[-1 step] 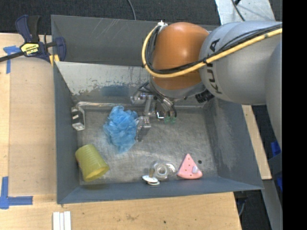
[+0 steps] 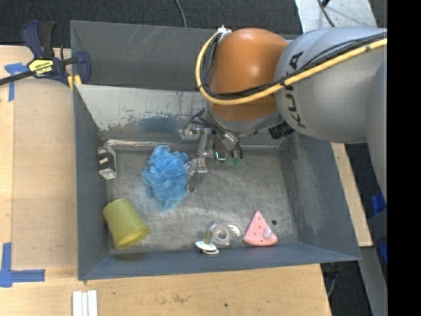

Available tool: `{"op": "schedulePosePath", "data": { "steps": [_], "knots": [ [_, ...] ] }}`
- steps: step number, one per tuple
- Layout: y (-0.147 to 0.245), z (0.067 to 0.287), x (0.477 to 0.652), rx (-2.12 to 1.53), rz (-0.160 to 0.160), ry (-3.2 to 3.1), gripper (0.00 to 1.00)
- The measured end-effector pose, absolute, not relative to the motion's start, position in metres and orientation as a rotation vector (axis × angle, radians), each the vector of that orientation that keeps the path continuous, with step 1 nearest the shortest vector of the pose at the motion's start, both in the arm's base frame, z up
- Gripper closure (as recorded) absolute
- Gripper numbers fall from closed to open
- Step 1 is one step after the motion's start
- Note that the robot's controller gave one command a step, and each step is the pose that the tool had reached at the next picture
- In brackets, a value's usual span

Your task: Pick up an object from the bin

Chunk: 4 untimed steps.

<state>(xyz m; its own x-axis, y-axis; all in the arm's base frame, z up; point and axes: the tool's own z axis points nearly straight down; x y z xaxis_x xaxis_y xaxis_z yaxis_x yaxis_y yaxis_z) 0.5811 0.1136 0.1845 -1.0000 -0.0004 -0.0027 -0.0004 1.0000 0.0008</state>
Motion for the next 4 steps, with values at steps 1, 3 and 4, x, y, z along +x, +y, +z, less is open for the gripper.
{"op": "schedulePosePath", "data": {
  "steps": [1,3,4],
  "knots": [
    [0.103,0.14,0.588,-0.004,0.004,3.131,0.0],
    [0.127,0.084,0.614,-0.134,-0.001,3.134,1.0],
    [0.127,0.084,0.614,-0.132,0.0,3.134,1.0]
  ]
}}
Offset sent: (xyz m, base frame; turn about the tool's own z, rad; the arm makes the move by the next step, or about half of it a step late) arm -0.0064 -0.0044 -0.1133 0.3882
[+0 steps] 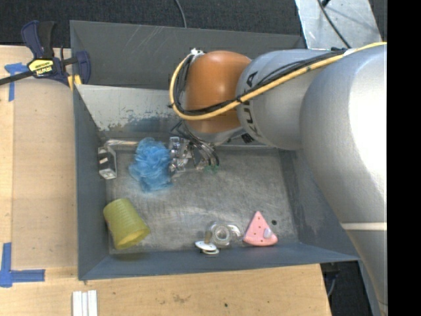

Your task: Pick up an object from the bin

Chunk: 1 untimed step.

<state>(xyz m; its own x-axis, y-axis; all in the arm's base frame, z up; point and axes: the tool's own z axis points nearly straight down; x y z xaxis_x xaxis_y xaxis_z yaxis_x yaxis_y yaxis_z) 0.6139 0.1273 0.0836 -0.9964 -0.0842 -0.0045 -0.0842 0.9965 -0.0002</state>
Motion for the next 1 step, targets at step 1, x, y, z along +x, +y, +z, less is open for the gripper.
{"op": "schedulePosePath", "data": {
  "steps": [1],
  "knots": [
    [0.1369,0.1282,0.6138,-0.079,-0.001,3.143,1.0]
  ]
}}
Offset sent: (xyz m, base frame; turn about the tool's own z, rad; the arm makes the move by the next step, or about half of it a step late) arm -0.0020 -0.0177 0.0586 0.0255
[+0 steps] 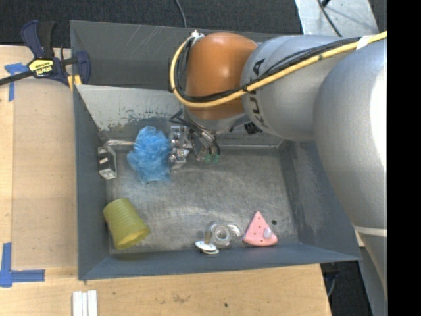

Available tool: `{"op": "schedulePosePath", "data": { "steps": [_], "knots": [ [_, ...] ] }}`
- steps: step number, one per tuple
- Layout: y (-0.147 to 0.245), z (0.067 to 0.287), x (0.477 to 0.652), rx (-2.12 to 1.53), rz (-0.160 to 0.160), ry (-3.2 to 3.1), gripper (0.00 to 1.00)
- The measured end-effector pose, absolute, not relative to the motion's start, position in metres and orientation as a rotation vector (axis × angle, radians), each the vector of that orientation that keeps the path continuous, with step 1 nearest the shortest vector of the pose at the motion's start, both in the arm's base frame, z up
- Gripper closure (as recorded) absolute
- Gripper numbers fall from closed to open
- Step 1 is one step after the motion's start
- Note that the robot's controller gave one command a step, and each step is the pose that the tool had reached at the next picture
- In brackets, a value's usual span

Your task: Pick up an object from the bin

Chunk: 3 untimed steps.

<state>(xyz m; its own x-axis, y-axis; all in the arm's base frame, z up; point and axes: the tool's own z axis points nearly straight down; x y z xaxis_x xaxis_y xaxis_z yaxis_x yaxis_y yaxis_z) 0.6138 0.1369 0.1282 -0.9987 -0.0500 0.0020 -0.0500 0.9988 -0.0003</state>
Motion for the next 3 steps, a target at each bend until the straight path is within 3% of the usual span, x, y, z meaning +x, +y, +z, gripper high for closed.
{"op": "schedulePosePath", "data": {
  "steps": [1,2,3],
  "knots": [
    [0.138,0.146,0.615,0.075,-0.003,-3.147,1.0],
    [0.154,0.178,0.622,0.325,0.002,-3.127,1.0],
    [0.139,0.238,0.611,0.309,-0.002,-3.124,1.0]
  ]
}}
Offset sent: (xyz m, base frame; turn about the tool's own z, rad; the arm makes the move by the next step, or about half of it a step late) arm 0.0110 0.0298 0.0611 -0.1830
